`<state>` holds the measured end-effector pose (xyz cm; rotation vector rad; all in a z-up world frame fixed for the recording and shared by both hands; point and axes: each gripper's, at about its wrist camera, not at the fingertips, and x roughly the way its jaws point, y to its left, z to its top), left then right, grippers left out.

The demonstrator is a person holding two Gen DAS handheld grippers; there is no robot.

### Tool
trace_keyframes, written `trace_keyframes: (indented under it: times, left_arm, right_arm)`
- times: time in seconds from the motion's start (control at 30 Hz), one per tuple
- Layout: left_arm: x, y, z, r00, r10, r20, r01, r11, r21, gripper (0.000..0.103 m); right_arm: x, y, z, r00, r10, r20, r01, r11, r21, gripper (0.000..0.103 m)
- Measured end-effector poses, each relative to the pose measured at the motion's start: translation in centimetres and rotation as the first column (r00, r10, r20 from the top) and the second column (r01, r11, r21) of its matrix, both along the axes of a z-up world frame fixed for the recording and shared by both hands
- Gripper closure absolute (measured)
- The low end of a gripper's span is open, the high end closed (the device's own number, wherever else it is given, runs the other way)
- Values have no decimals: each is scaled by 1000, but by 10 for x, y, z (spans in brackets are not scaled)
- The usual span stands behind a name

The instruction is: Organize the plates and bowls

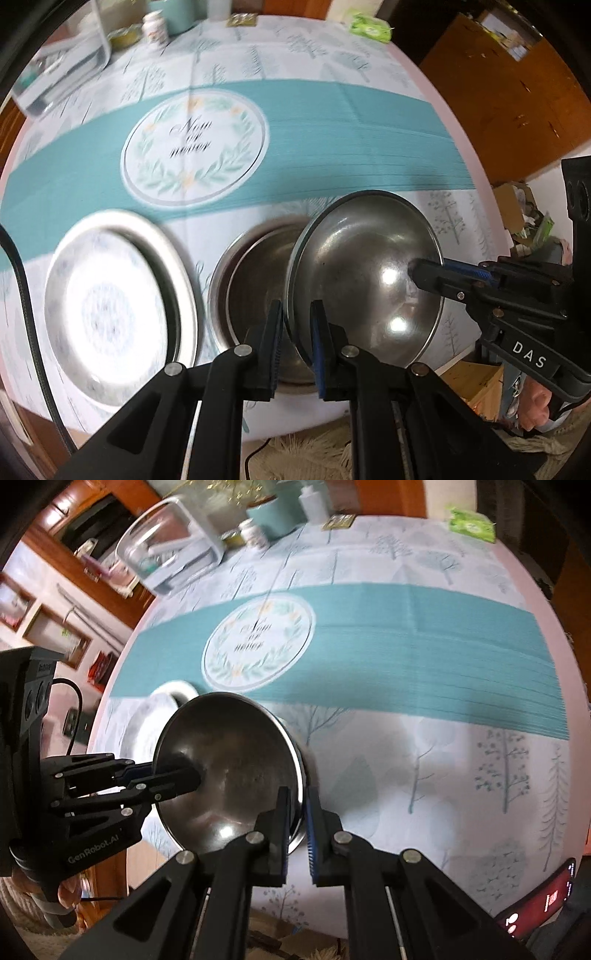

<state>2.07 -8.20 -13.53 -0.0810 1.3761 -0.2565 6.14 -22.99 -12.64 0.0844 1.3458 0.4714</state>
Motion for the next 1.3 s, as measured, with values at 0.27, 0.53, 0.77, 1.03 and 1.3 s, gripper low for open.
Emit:
trace_keyframes:
  times: [0.27,0.53,0.77,1.03,1.3]
  left_arm:
    - [-3,8,-8,999,30,-20,-30,999,31,91]
    - [0,19,-20,998,46,-46,-45,999,17,91]
    - [3,23,-20,999,45,-27,-45,999,17,76]
    - [4,28,-18,999,46,-12,-46,999,29,69]
    - [3,37,-7,995,89,40,-89,996,-4,42]
  right_arm:
    - [-1,18,-12,999,40,-30,-40,999,-11,95]
    - [0,30,-23,998,50,-49,-52,998,-45,95]
    - [4,32,-24,999,32,-39,-34,997,-63,93]
    - [5,36,-18,999,31,18,-30,996,-88,90]
    - [3,41,-8,996,47,76,-40,994,-97,74]
